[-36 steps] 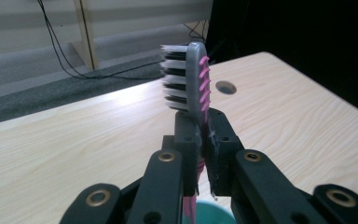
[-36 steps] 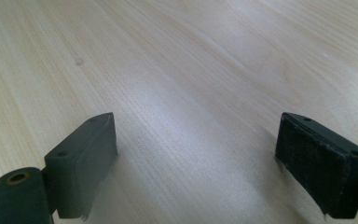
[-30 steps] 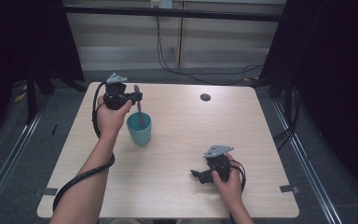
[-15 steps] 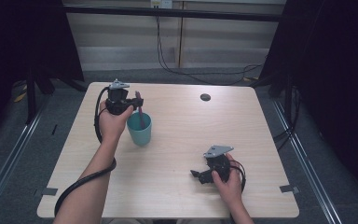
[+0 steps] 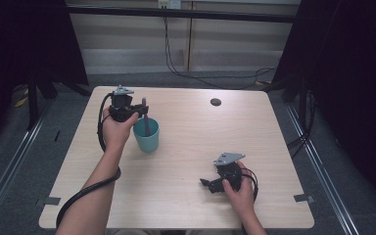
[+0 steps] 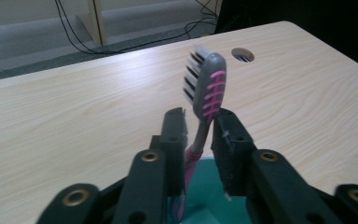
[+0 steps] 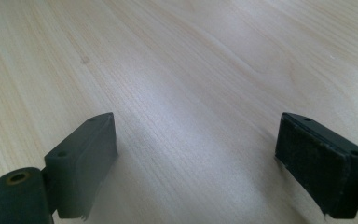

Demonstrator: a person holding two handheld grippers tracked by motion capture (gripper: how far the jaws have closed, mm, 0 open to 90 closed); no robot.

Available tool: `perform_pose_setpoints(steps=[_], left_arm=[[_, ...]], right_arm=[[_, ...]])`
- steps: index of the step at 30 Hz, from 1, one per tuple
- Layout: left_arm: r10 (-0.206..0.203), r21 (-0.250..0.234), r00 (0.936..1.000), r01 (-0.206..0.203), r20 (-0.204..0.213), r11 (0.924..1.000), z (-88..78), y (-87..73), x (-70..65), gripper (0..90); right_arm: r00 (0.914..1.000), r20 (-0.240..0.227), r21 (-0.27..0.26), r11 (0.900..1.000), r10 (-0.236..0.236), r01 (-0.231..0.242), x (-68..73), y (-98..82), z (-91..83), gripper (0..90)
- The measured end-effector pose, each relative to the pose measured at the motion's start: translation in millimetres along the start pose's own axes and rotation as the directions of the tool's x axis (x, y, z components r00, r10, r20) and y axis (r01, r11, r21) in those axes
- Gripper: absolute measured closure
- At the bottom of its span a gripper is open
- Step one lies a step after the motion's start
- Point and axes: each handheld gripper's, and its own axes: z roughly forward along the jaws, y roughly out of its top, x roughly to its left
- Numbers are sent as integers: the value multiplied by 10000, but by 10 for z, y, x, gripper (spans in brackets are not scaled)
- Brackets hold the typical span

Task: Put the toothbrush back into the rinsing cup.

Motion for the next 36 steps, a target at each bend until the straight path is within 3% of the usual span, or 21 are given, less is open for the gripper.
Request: perform_pose_setpoints(steps=[5, 11, 16, 22, 36], left_arm=[[-101, 142, 9999, 101, -23, 9998, -10, -32, 22, 650], [-346, 191, 9992, 350, -203, 9992, -39, -52, 49, 376], [-578, 91, 9981, 580, -228, 9983, -91, -80, 49, 252], [-364, 88, 9993, 365, -75, 9993, -221, -146, 30, 193], [-224, -194, 9992, 231, 333, 9995, -481, -430, -17, 171]], right_arm=[[10000, -31, 13, 10000, -12, 12, 2, 0, -1, 118], [10000, -39, 8, 10000, -61, 61, 4, -1, 0, 118], [9999, -60, 18, 10000, -91, 91, 4, -2, -2, 118], [9999, -67, 13, 10000, -93, 93, 5, -2, -2, 118], [9999, -67, 10, 10000, -94, 94, 6, -2, -1, 118]])
